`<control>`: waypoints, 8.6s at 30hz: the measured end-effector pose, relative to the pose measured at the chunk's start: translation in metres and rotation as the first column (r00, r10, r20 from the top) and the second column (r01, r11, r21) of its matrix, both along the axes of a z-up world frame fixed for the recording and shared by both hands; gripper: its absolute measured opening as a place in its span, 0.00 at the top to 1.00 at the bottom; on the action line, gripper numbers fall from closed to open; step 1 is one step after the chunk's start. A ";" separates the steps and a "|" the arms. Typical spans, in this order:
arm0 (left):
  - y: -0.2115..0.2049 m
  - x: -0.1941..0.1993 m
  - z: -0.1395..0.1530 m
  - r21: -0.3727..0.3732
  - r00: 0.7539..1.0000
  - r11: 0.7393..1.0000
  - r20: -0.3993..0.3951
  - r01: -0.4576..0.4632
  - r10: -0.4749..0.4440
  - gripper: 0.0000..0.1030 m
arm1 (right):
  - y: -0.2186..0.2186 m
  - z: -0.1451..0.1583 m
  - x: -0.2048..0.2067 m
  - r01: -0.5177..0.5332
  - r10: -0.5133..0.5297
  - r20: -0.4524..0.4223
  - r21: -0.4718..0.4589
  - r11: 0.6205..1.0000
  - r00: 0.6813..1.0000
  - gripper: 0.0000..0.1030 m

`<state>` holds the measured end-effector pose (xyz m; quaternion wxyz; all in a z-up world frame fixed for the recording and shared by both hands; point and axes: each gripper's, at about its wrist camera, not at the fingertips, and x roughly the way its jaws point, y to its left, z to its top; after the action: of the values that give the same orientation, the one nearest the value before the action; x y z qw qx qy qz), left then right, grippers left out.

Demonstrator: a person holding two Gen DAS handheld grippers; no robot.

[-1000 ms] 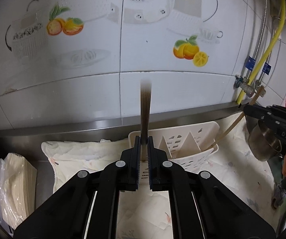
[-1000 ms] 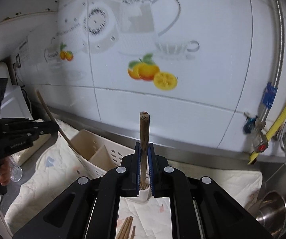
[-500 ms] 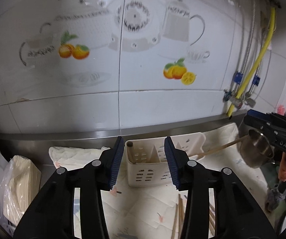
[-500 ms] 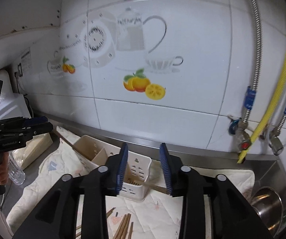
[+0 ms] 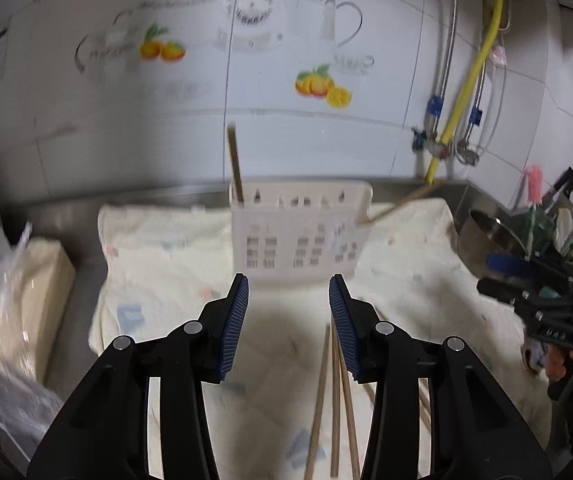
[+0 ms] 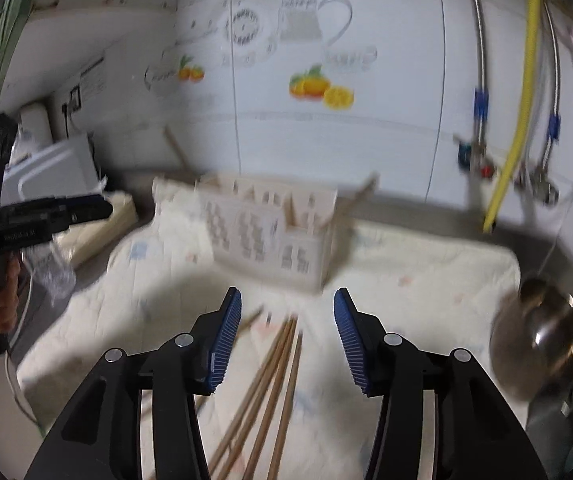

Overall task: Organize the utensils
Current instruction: 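Lower the left tool onto another chopstick while the right tool grasps one too, then raise the left tool's chopstick into the white holder while the right tool inserts its own, then open the left tool leaving its chopstick while the right tool releases its own, then close the left tool on a third chopstick while the right tool grasps another, then lift the left tool's chopstick toward the white holder while the right tool carries its own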

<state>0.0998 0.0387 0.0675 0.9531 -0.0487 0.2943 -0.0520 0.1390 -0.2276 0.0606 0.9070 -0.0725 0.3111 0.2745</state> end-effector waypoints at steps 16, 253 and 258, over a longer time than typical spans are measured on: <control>0.008 -0.050 -0.076 -0.057 0.991 0.998 -0.131 -0.038 0.030 0.59 | -0.019 -0.112 -0.058 0.062 -0.076 -0.191 -0.077 0.995 0.979 0.74; -0.050 -0.018 -0.156 -0.069 0.947 0.992 -0.296 0.109 -0.125 0.90 | 0.022 -0.018 -0.072 0.061 -0.063 0.023 0.076 0.995 0.998 0.94; -0.053 -0.015 -0.155 -0.041 0.948 0.994 -0.298 0.100 -0.107 0.94 | 0.024 -0.016 -0.066 0.056 -0.059 0.033 0.085 0.995 0.998 0.94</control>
<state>0.0846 -0.0144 -0.0877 0.8926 -0.0529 0.4369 -0.0978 0.0733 -0.2039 0.0446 0.9221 -0.0304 0.2853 0.2598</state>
